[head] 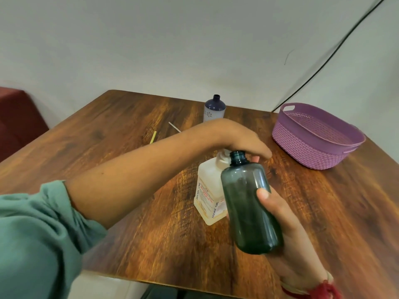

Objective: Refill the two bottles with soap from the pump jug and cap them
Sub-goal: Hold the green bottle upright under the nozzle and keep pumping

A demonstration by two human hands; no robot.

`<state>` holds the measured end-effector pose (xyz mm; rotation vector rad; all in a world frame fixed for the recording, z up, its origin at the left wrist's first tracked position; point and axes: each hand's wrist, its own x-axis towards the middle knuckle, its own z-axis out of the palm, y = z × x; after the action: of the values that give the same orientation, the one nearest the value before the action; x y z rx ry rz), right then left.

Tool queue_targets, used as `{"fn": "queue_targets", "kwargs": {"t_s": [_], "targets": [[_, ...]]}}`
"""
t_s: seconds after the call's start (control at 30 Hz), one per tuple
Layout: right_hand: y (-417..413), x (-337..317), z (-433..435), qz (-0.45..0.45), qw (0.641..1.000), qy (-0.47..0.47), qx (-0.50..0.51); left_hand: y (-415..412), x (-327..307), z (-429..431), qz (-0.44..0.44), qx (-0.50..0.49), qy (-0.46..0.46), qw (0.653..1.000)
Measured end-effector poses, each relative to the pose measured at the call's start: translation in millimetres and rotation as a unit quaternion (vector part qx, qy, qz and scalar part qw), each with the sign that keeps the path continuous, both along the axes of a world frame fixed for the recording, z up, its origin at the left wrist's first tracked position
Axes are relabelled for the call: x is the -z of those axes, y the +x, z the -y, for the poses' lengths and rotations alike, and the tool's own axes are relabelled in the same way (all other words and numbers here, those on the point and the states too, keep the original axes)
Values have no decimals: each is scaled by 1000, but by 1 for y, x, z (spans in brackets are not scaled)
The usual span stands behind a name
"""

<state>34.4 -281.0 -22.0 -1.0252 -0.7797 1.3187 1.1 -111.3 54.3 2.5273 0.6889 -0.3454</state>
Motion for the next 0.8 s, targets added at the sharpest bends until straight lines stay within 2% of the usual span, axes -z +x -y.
{"fn": "queue_targets", "kwargs": {"t_s": [0.13, 0.23, 0.37, 0.47, 0.63, 0.73, 0.8], "targets": [[-2, -1, 0, 5, 1000, 1, 3, 0, -4, -3, -29, 19, 25, 999], [-2, -3, 1, 9, 1000, 7, 0, 2, -10, 0, -16, 26, 52, 998], [-2, -2, 0, 13, 1000, 4, -3, -1, -2, -1, 22, -17, -24, 999], [-4, -2, -1, 10, 1000, 6, 1, -3, 0, -2, 13, -17, -26, 999], [-3, -6, 3, 12, 1000, 18, -2, -2, -9, 0, -34, 39, 22, 998], [-2, -4, 2, 9, 1000, 24, -1, 0, -6, 2, 9, 15, -45, 999], [-2, -3, 0, 0, 1000, 24, 3, -1, -3, 4, 25, 9, -54, 998]]}}
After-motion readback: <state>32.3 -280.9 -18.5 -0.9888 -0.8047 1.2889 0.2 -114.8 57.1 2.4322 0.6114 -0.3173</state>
